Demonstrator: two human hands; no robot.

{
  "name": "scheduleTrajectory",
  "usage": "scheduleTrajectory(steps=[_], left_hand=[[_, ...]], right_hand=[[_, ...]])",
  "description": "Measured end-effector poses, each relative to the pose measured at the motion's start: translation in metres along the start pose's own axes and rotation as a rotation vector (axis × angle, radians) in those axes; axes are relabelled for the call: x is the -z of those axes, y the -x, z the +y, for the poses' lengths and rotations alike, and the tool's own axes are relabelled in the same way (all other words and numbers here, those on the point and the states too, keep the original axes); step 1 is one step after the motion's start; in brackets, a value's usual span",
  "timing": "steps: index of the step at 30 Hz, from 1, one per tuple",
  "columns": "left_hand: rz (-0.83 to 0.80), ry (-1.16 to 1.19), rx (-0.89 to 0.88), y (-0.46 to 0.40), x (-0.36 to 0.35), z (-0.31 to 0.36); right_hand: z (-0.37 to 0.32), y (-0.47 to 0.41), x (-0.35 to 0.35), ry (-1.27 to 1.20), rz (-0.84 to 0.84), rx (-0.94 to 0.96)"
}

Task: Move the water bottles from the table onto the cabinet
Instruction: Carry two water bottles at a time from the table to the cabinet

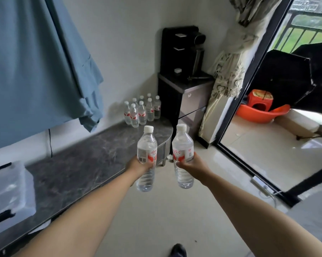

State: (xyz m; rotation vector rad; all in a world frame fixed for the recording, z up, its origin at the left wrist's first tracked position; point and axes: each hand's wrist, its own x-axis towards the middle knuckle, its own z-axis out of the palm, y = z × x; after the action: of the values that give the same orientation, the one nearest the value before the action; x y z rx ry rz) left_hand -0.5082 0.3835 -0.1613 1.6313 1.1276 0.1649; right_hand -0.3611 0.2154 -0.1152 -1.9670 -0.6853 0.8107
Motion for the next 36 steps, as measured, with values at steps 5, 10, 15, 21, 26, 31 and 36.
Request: scheduleTrajectory(steps=[5, 10, 15, 21, 26, 31, 36], left_hand=[[0.016, 0.05, 0.033, -0.066, -0.03, 0.053], [0.028, 0.102, 0.09, -0.126, -0.045, 0.088], [0.006, 0.146, 0.121, -0.207, -0.04, 0.106], [0.023, 0.139, 0.18, -0.297, -0.016, 0.129], [0.046, 0.139, 0.212, -0.367, -0.005, 0.141], [0.104, 0.174, 0.3, -0.429, -0.018, 0.144], [0.258, 0.182, 0.382, -0.494, -0.056, 0.14]], right_hand=[[0.001, -0.101, 0.053, 0.044, -0.014, -0.01], [-0.001, -0.183, 0.067, 0.054, -0.022, -0.092], [-0.008, -0.275, 0.057, 0.087, -0.05, -0.121], [-0.026, -0.373, 0.047, 0.091, -0.071, -0.183], [-0.032, -0.448, 0.04, 0.04, -0.024, -0.226], [-0.021, -0.518, 0.041, 0.068, -0.077, -0.288], [0.006, -0.594, 0.046, 0.111, -0.146, -0.336]])
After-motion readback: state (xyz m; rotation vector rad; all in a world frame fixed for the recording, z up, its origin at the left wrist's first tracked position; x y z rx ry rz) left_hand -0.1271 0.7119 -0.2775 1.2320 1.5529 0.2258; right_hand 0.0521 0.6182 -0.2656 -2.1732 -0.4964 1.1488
